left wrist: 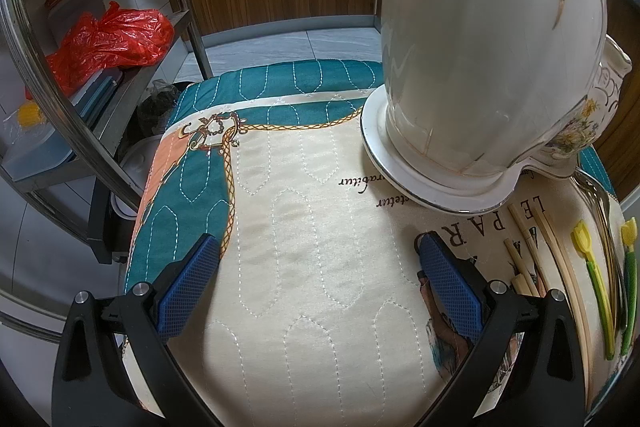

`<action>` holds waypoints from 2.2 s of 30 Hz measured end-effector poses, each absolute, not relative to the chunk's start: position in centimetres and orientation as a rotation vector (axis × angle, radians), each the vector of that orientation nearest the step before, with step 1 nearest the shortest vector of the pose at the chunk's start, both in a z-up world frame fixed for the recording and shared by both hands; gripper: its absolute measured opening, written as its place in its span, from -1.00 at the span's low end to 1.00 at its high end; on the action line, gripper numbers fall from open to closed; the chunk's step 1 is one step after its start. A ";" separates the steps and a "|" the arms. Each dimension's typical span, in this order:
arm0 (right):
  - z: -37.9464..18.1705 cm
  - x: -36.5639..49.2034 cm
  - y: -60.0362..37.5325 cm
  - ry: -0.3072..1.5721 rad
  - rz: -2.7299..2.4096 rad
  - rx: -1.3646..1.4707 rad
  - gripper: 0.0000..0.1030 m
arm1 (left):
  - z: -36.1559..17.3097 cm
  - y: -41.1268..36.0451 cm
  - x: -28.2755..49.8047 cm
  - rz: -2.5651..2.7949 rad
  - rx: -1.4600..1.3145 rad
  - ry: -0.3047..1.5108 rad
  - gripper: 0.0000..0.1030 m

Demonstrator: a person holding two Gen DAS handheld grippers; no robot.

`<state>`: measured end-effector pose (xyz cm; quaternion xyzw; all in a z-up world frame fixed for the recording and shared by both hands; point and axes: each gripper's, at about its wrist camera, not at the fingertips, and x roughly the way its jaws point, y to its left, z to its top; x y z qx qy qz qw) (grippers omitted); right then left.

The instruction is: Organize utensils

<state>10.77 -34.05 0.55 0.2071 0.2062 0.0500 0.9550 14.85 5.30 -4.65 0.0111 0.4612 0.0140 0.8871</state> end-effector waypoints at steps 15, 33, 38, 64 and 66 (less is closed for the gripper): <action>0.2 8.7 -28.8 0.462 0.219 0.355 0.90 | -4.7 5.3 14.9 0.033 0.023 0.960 0.92; -1.3 0.3 -21.7 0.319 0.270 -0.046 0.90 | 2.0 3.2 0.8 0.008 -0.075 0.361 0.90; -1.0 0.5 -21.9 0.317 0.263 -0.013 0.90 | -0.1 0.0 0.1 -0.083 -0.017 0.409 0.90; -1.0 0.5 -21.5 0.299 0.238 -0.034 0.90 | -0.4 -0.9 -0.4 -0.067 0.084 0.370 0.90; -1.0 0.5 -21.5 0.299 0.237 -0.033 0.90 | -0.4 -0.9 -0.5 -0.066 0.082 0.369 0.90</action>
